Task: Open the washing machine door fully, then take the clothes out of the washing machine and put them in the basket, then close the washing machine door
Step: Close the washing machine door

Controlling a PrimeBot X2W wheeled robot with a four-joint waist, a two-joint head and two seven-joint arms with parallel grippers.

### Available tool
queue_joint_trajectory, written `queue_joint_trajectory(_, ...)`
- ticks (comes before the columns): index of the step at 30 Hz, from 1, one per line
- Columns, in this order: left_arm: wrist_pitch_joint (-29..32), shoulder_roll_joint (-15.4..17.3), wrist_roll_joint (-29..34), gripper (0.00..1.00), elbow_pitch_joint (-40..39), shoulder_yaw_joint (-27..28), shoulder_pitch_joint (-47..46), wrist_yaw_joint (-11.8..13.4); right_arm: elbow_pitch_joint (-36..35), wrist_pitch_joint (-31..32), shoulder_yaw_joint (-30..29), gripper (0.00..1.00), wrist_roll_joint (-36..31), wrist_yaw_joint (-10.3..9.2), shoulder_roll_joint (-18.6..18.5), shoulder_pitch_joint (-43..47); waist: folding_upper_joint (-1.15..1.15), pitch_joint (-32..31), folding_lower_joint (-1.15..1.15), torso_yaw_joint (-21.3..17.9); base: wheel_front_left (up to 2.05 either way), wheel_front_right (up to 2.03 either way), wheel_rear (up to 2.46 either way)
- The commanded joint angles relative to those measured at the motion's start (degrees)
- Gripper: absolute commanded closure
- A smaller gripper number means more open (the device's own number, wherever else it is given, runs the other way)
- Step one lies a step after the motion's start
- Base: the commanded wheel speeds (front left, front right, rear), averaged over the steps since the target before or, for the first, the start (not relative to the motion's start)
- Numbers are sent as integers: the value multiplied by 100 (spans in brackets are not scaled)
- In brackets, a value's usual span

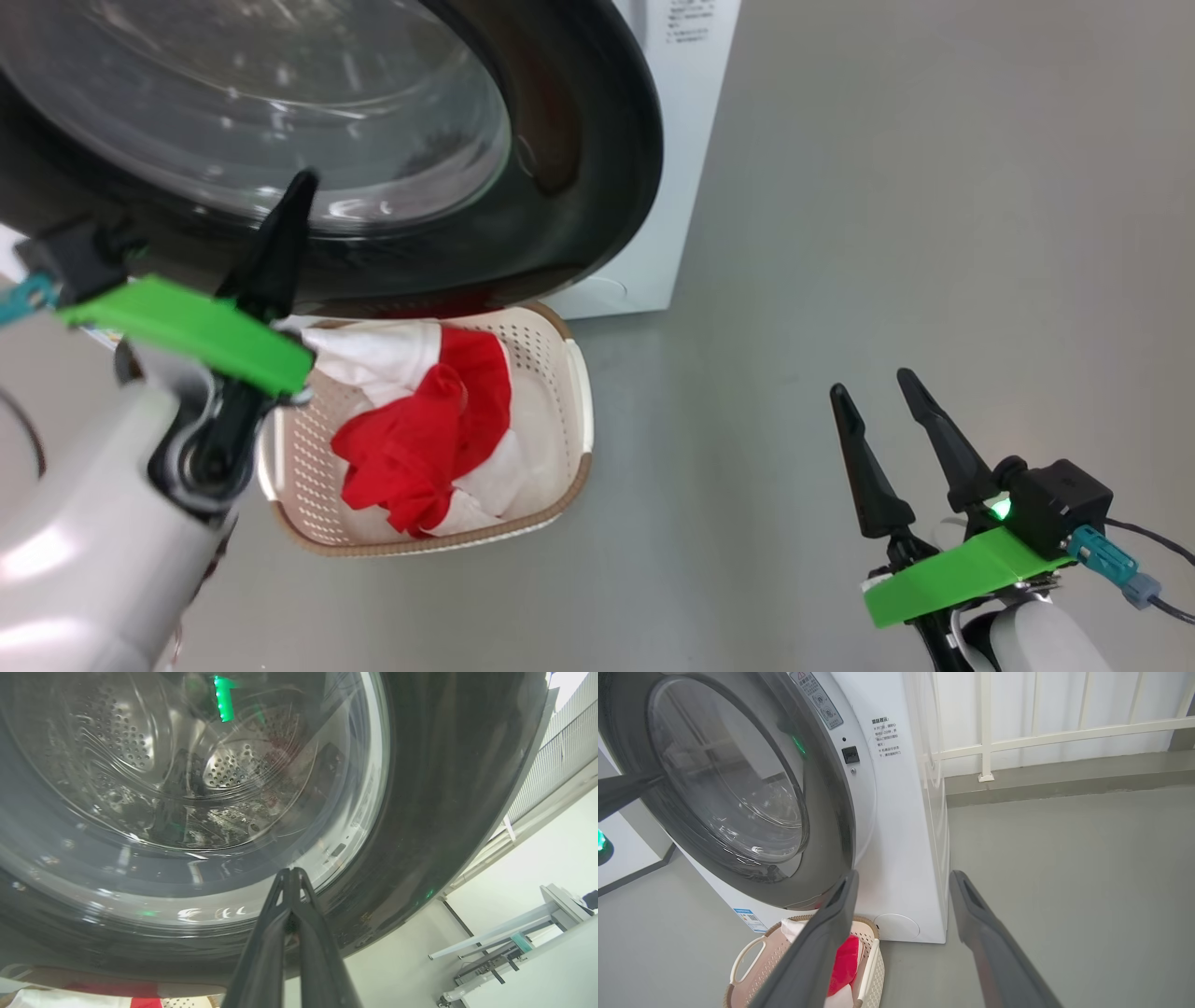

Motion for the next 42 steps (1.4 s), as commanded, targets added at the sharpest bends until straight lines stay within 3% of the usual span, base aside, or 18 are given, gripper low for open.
queue_joint_trajectory(1, -66, 213, 129, 100, -123, 357, 62, -34, -121, -37, 87, 0, -88, 35, 4, 30, 0, -135, 0, 125, 0, 0, 0)
queue_joint_trajectory(3, -67, 186, 412, 93, -145, 604, 361, -34, -119, -37, 53, 0, -119, 35, 4, 92, 0, -207, 0, 170, 0, 0, 0)
queue_joint_trajectory(4, -67, 155, 536, 75, -164, 751, 515, -34, -116, -37, 33, 0, -135, 35, 4, 126, 0, -247, 0, 193, 0, 0, 0)
queue_joint_trajectory(5, -67, 122, 645, 70, -195, 893, 674, -34, -114, -37, 15, 0, -149, 35, 4, 160, 0, -285, 0, 213, 0, 0, 0)
queue_joint_trajectory(14, -68, -129, 1660, 49, -473, 2008, 2009, -34, -104, -37, -89, 0, -181, 35, -42, 396, 0, -563, 0, 345, 0, 0, 0)
queue_joint_trajectory(17, -68, -229, 1940, 23, -577, 2325, 2427, -34, -98, -37, -106, 0, -175, 35, -56, 475, 0, -671, 0, 356, 0, 0, 0)
queue_joint_trajectory(20, -68, -321, 2236, 9, -693, 2615, 2861, -34, -95, -37, -131, 0, -164, 35, -68, 547, 0, -762, 0, 357, 0, 0, 0)
queue_joint_trajectory(21, -68, -368, 2318, 0, -729, 2724, 2999, -34, -96, -37, -139, 0, -161, 35, -71, 571, 0, -789, 0, 356, 0, 0, 0)
queue_joint_trajectory(33, -69, -870, 3656, 0, -1026, 3896, 4379, -34, -96, -37, -251, 0, -130, 35, -144, 896, 0, -1039, 0, 299, 0, 0, 0)
queue_joint_trajectory(42, -69, -1257, 4804, 0, -1393, 4449, 4984, -34, -76, -37, -308, 0, -114, 35, -186, 1046, 0, -1199, 0, 273, 0, 0, 0)
